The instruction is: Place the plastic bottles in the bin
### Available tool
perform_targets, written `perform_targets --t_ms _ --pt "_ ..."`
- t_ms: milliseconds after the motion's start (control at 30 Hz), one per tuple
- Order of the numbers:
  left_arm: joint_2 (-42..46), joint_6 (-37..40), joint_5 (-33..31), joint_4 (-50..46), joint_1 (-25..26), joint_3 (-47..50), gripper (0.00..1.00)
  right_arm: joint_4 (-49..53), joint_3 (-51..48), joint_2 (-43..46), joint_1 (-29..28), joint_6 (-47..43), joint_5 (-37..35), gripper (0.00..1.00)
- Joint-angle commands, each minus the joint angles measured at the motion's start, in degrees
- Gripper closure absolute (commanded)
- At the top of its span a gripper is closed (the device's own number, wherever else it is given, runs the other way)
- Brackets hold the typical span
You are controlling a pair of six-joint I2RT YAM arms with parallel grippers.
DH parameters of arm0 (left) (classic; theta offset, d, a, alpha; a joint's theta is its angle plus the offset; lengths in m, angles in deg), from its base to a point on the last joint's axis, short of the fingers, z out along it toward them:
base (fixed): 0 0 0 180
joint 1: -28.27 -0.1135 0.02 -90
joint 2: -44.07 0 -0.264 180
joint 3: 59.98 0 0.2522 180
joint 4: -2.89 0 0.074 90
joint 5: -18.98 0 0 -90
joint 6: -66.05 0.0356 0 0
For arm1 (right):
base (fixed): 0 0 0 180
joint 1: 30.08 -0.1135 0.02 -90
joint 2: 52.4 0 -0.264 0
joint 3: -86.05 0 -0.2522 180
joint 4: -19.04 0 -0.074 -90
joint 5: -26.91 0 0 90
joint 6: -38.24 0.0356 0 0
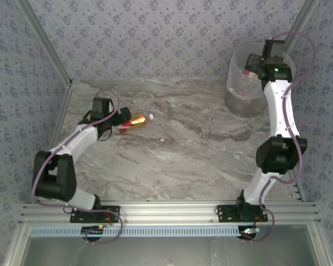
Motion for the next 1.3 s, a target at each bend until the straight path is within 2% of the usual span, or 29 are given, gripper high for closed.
perform_targets --t_ms 0,100,367,467,633,933,1100,1267 --pt "-3.60 3.90 7.10 -0.73 -1.24 -4.08 0.00 -2.23 -3.15 6.11 -1.21 1.17 4.45 0.04" --pt "-6.64 4.06 8.82 0.86 -2.55 -5.30 0.01 -4.53 -7.59 10.44 -1.95 1.47 7.50 0.00" --pt "-13.45 2.75 19.01 5.74 -5.13 -6.93 0.00 -8.49 -22.37 21.94 -2.97 5.62 19.50 0.00" --pt "-14.96 2.67 20.16 8.18 -5.38 -7.02 0.00 -9.98 -27.41 25.39 -4.20 6.38 22.35 0.00" --pt "-18.11 1.05 21.07 8.37 -5.57 -8.18 0.01 -11.12 -32.61 29.22 -6.79 6.20 22.82 0.00" --pt "-16.82 -3.32 28.98 16.16 -5.12 -1.86 0.01 -12.21 -37.05 32.55 -11.33 5.55 22.17 0.00" --pt "-12.30 -2.47 29.13 16.12 -3.12 2.77 0.01 -12.56 -38.12 32.47 -12.22 5.36 20.83 0.00" --pt "-8.50 -2.52 25.67 13.05 -0.02 5.93 0.00 -12.98 -38.23 31.87 -12.73 5.44 20.56 0.00"
